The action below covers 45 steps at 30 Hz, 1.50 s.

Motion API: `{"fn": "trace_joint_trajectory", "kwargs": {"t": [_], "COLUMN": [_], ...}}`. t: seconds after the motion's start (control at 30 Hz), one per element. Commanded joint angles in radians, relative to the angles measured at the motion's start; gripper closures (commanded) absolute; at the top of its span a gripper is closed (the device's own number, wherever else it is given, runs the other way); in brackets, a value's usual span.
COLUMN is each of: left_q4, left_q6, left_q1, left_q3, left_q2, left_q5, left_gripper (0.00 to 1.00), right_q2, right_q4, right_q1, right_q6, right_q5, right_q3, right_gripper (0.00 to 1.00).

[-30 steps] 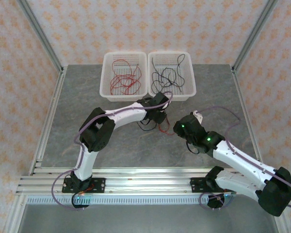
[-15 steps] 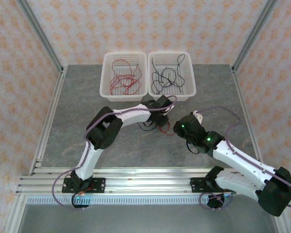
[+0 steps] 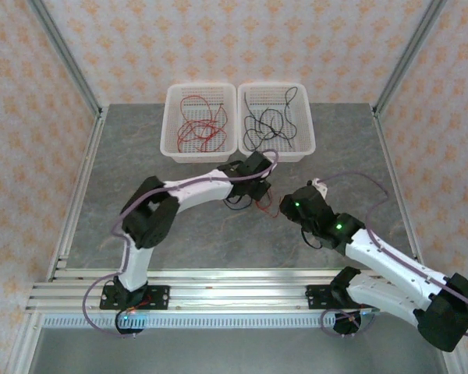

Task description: Untangle the cables

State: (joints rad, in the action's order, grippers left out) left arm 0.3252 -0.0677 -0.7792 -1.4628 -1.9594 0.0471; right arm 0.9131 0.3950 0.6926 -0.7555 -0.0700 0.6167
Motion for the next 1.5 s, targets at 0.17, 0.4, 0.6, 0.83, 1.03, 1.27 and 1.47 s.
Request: {"fn": "trace_joint_trajectory", "kwargs": {"t": [0.17, 0.4, 0.6, 0.83, 1.03, 1.27, 1.47], "left_q4": [-0.030, -0.005, 0.024, 0.036, 0.087, 0.147, 0.137], "left_q6": [-0.112, -0.165, -0.213, -0.228, -0.218, -0.207, -0.211], "left_q1": [-0.023, -0.029, -0.028, -0.034, -0.034, -0.035, -0.044], "left_q3": [0.061, 0.085, 0.063, 0.050, 0.024, -0.019, -0.015], "left_q2": [0.306, 0.344, 0.324, 0.322, 0.303, 0.276, 0.311], "left_q5": [-0.030, -0.125, -0.185, -0.217, -0.329, -0.442, -0.397], "left_gripper": [1.00, 1.00, 1.00, 1.00, 1.00, 1.00, 1.00], "right_q2": [0.025, -0.060, -0.061, 0.033, 0.007, -0.040, 0.037], "right_q4": [-0.124, -0.184, -0.153, -0.112, -0.038, 0.053, -0.015], "right_q1": [-0.005, -0.002, 0.008, 0.026, 0.047, 0.051, 0.051], "right_q6": [0.101, 0.129, 0.192, 0.244, 0.257, 0.274, 0.292], "right_q5": [0.045, 0.111, 0.194, 0.164, 0.117, 0.069, 0.073], "right_q3": [0.029, 0.063, 0.129, 0.224, 0.260, 0.298, 0.299], "right_gripper": [0.56, 0.56, 0.54, 0.54, 0.54, 0.54, 0.54]}}
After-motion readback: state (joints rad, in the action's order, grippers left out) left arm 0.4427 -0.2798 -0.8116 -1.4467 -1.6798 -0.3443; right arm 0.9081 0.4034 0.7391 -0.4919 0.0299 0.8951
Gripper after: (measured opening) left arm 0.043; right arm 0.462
